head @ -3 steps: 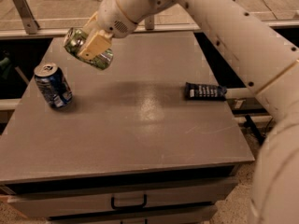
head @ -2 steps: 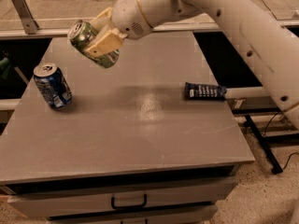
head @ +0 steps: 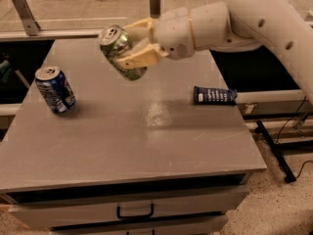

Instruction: Place green can upright

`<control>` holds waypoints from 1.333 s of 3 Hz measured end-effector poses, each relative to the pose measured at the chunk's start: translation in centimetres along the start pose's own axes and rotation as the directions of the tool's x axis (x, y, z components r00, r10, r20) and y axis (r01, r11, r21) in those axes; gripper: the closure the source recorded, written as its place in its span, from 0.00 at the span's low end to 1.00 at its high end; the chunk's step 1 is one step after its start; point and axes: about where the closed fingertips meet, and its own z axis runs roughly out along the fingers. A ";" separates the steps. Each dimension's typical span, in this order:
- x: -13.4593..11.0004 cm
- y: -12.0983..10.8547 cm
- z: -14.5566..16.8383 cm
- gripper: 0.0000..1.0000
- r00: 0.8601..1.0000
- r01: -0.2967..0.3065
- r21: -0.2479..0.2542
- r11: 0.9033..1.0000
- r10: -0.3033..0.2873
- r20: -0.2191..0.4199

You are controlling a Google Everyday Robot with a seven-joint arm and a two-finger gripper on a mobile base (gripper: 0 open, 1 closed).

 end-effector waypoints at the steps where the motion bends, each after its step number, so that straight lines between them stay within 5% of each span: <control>1: 2.1 2.0 -2.7 1.00 0.997 -0.032 0.030 0.999 0.030 0.069; 3: 6.8 4.7 -5.8 1.00 0.981 -0.118 0.050 0.992 0.109 0.159; 4: 8.9 5.6 -6.6 0.83 0.973 -0.165 0.046 0.985 0.155 0.172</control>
Offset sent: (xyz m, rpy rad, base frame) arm -0.0336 -0.0975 -0.0683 0.2171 0.0941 -0.0607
